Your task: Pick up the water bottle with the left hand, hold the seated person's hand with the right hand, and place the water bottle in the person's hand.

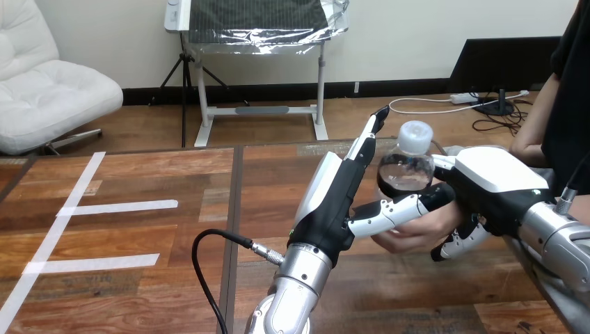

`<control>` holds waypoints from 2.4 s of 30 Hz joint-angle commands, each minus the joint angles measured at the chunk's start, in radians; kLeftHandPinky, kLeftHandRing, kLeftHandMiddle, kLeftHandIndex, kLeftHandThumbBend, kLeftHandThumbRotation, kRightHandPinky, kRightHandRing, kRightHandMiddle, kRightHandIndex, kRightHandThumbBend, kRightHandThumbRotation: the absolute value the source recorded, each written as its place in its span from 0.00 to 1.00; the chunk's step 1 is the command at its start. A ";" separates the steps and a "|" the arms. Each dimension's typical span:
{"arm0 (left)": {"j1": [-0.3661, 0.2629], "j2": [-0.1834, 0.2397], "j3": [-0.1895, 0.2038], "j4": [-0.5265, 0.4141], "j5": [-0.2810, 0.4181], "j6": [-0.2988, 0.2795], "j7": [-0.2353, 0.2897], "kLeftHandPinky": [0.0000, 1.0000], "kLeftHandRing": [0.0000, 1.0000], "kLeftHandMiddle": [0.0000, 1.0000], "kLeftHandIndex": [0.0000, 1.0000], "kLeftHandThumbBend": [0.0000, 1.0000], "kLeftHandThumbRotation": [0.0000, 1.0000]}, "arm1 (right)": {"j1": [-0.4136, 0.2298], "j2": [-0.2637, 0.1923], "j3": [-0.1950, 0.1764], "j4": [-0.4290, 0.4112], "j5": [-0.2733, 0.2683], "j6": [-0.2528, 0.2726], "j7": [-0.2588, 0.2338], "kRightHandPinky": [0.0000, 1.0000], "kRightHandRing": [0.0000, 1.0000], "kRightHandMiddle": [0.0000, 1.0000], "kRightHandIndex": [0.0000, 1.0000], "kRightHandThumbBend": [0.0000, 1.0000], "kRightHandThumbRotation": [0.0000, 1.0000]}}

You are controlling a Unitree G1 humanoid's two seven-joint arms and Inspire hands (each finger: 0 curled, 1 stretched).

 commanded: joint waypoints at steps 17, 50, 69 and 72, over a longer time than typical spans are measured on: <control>-0.003 -0.091 -0.001 -0.048 -0.002 -0.010 0.011 1.00 1.00 1.00 1.00 0.98 0.66 | 0.020 0.006 -0.095 -0.129 0.065 -0.003 -0.048 0.81 0.90 0.92 0.88 0.89 0.00; 0.110 -0.030 0.053 -0.188 -0.069 -0.101 0.025 1.00 1.00 1.00 1.00 0.90 0.87 | 0.325 0.149 -0.335 -0.700 0.221 0.197 -0.060 0.84 0.95 0.97 0.92 0.71 0.00; 0.238 -0.012 0.098 -0.306 -0.064 -0.192 0.046 1.00 0.97 0.99 0.99 0.80 0.93 | 0.423 0.365 -0.308 -0.766 0.291 0.072 -0.193 0.79 0.89 0.93 0.87 0.48 0.03; 0.264 -0.013 0.107 -0.324 -0.067 -0.205 0.049 0.98 0.96 0.98 0.99 0.76 0.93 | 0.435 0.401 -0.292 -0.749 0.301 0.029 -0.218 0.78 0.89 0.92 0.85 0.44 0.01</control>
